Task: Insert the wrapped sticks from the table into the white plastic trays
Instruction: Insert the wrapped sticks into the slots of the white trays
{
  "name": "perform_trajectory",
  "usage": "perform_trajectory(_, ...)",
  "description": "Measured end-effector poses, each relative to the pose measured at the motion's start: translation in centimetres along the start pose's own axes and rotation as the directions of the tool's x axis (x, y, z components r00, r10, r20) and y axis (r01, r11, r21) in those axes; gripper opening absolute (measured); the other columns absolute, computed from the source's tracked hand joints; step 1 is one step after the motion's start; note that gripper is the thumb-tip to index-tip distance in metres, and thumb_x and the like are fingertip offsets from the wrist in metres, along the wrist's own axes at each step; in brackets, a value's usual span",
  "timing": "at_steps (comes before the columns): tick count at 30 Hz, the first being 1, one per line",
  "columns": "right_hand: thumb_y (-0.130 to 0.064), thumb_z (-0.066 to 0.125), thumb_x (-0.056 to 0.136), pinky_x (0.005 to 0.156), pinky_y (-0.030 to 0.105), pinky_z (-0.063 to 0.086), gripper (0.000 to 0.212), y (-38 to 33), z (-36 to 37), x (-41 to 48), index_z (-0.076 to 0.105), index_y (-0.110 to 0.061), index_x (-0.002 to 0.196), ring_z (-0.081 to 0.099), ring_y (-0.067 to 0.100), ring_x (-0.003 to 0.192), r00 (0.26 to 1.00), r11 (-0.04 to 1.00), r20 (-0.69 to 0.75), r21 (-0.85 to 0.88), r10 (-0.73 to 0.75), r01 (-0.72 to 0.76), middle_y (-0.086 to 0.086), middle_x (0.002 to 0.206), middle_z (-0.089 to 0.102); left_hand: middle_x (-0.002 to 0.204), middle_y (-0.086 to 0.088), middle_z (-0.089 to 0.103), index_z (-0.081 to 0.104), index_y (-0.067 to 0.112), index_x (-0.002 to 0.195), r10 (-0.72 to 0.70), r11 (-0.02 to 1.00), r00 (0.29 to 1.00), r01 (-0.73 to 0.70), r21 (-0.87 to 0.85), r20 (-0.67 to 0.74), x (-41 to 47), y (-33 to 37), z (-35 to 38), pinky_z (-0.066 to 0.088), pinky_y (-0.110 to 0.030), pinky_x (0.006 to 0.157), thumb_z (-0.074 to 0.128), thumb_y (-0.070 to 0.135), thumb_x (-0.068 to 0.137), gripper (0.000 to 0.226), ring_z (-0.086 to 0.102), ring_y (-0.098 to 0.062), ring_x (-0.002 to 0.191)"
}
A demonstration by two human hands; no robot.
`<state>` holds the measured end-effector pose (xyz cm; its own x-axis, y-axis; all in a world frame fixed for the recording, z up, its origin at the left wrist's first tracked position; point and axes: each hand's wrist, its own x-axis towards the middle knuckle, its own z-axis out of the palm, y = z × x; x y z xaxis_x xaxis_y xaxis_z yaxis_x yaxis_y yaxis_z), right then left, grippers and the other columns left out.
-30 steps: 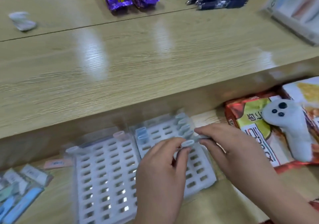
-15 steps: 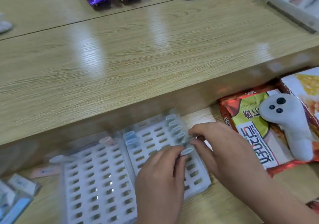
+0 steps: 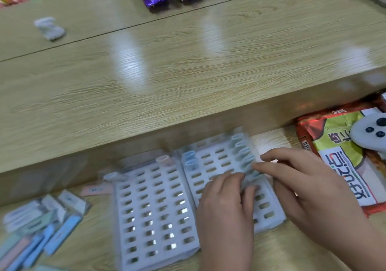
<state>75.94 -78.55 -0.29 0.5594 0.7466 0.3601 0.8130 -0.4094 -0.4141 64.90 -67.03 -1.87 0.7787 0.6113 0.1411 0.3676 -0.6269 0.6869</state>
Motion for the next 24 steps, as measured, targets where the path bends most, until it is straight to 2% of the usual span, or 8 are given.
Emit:
perform_trajectory(4, -0.007, 0.052, 0.087, 0.074, 0.043, 0.049, 0.031, -2.3, 0.3, -0.1, 0.076, -0.011, 0.106, 0.062, 0.029, 0.090, 0.996, 0.999, -0.083, -0.012, -0.036, 0.035, 0.003, 0.107, 0.067, 0.093, 0.017, 0.067, 0.074, 0.030, 0.095, 0.039, 0.999, 0.995, -0.042, -0.029, -0.087, -1.5, -0.4, -3.5, 0.055, -0.021, 0.062, 0.060, 0.039, 0.090, 0.017, 0.064, -0.008, 0.077)
perform_trajectory(8, -0.018, 0.050, 0.094, 0.075, 0.036, 0.048, 0.028, -8.2, 2.6, 0.4, 0.076, -0.016, 0.105, 0.063, 0.023, 0.090, 0.989, 0.986, -0.048, 0.085, -0.140, 0.144, -0.002, 0.106, 0.068, 0.089, 0.017, 0.067, 0.074, 0.029, 0.087, 0.032, 0.999, 0.960, -0.037, -0.011, -0.278, -3.5, -3.6, -8.9, 0.050, -0.019, 0.059, 0.064, 0.037, 0.086, 0.013, 0.058, -0.008, 0.064)
perform_trajectory(12, -0.023, 0.055, 0.090, 0.072, 0.030, 0.052, 0.027, -15.3, 6.6, 0.8, 0.075, -0.020, 0.106, 0.065, 0.018, 0.090, 0.969, 0.962, 0.074, 0.163, -0.234, 0.220, -0.006, 0.104, 0.070, 0.069, 0.026, 0.055, 0.069, 0.035, 0.080, -0.195, 0.979, 0.925, 0.164, -0.120, -0.327, -6.7, -9.3, -14.0, 0.038, -0.006, 0.055, 0.070, 0.038, 0.075, 0.005, 0.048, 0.003, 0.052)
perform_trajectory(14, -0.025, 0.055, 0.090, 0.066, 0.033, 0.056, 0.027, -18.4, 8.6, 0.8, 0.075, -0.020, 0.108, 0.066, 0.018, 0.090, 0.954, 0.945, 0.121, 0.215, -0.275, 0.245, -0.007, 0.104, 0.070, 0.066, 0.026, 0.052, 0.066, 0.038, 0.084, -0.306, 0.952, 0.887, 0.287, -0.107, -0.347, -8.6, -12.4, -16.4, 0.038, -0.008, 0.055, 0.073, 0.035, 0.070, 0.016, 0.050, 0.002, 0.051)
perform_trajectory(16, -0.025, 0.056, 0.091, 0.065, 0.033, 0.057, 0.027, -21.3, 10.3, 0.7, 0.074, -0.018, 0.110, 0.067, 0.020, 0.089, 0.933, 0.926, 0.162, 0.260, -0.322, 0.274, -0.006, 0.105, 0.069, 0.069, 0.023, 0.055, 0.066, 0.038, 0.081, -0.376, 0.924, 0.851, 0.374, -0.080, -0.367, -10.6, -15.2, -18.6, 0.041, -0.013, 0.058, 0.073, 0.035, 0.069, 0.015, 0.053, 0.002, 0.054)
perform_trajectory(20, -0.024, 0.067, 0.084, 0.062, 0.034, 0.058, 0.028, -26.5, 13.1, 0.8, 0.070, -0.020, 0.111, 0.065, 0.020, 0.086, 0.891, 0.940, 0.327, 0.237, -0.316, 0.246, -0.006, 0.100, 0.067, 0.081, 0.014, 0.058, 0.063, 0.036, 0.082, -0.485, 0.868, 0.813, 0.493, -0.061, -0.324, -14.3, -20.4, -21.6, 0.039, -0.005, 0.064, 0.081, 0.025, 0.075, 0.023, 0.057, 0.003, 0.071)
perform_trajectory(22, -0.027, 0.065, 0.087, 0.067, 0.033, 0.057, 0.030, -28.4, 14.5, 0.9, 0.066, -0.023, 0.116, 0.063, 0.019, 0.088, 0.851, 0.950, 0.429, 0.207, -0.302, 0.233, -0.007, 0.099, 0.064, 0.096, 0.019, 0.055, 0.059, 0.038, 0.092, -0.492, 0.866, 0.837, 0.500, -0.029, -0.240, -15.5, -21.9, -22.3, 0.039, -0.008, 0.074, 0.082, 0.035, 0.070, 0.031, 0.056, 0.003, 0.088)
perform_trajectory(24, -0.039, 0.053, 0.095, 0.082, 0.029, 0.050, 0.035, -29.3, 15.9, 0.6, 0.052, -0.030, 0.128, 0.055, 0.015, 0.101, 0.810, 0.967, 0.530, 0.160, -0.252, 0.197, -0.010, 0.110, 0.056, 0.105, 0.020, 0.049, 0.058, 0.038, 0.102, -0.427, 0.895, 0.885, 0.443, 0.055, -0.184, -16.2, -22.6, -22.6, 0.040, -0.016, 0.078, 0.071, 0.053, 0.066, 0.041, 0.054, -0.003, 0.097)
